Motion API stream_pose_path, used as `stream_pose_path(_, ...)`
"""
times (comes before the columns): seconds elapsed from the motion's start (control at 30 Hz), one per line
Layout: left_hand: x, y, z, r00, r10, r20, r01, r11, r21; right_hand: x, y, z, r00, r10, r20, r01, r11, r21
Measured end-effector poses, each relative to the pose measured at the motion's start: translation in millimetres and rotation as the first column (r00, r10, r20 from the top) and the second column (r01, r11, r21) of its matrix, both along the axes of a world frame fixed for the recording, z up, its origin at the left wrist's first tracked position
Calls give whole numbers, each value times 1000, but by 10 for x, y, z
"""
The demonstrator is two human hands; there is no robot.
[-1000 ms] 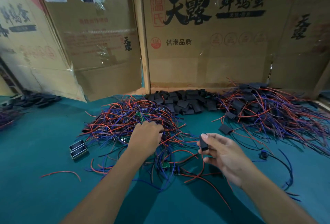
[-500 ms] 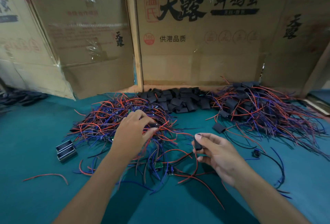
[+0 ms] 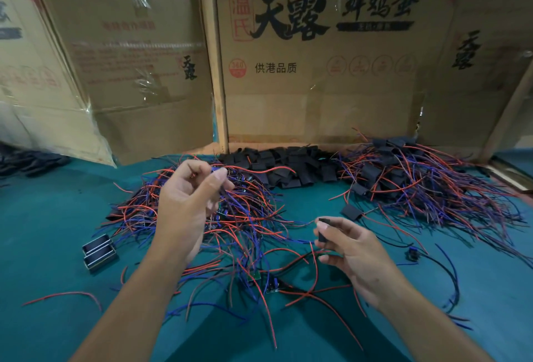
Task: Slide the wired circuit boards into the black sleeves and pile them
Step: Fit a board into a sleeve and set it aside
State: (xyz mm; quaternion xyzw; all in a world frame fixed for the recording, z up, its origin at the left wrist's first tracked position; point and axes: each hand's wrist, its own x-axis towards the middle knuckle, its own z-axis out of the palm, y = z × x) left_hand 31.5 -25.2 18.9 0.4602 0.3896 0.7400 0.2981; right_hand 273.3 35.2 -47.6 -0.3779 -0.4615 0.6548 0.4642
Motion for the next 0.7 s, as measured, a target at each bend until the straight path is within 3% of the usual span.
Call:
stream_pose_path(0.07, -3, -6, 30, 986, -94, 135, 98, 995, -21, -7, -4, -5, 1000, 0, 3, 0, 1000, 6)
stream_pose_path(0.2, 44, 12, -1, 960, -170, 225, 206, 967, -149, -13, -19, -21, 1000, 11, 28, -13, 997, 74)
stream_pose_path(0.33, 89, 33, -37, 876, -241, 417, 318, 940, -125, -17, -7, -51, 979, -41, 202, -10, 969, 248)
stream_pose_path(0.47, 106, 75, -78, 856, -191, 480, 278, 954, -116, -12, -9, -90, 835, -195, 514, -111, 856, 505)
stream_pose_path(0.7, 127, 131, -146, 846, -91, 525, 169, 980, -103, -136, -203, -101, 789, -155, 595, -267, 785, 559)
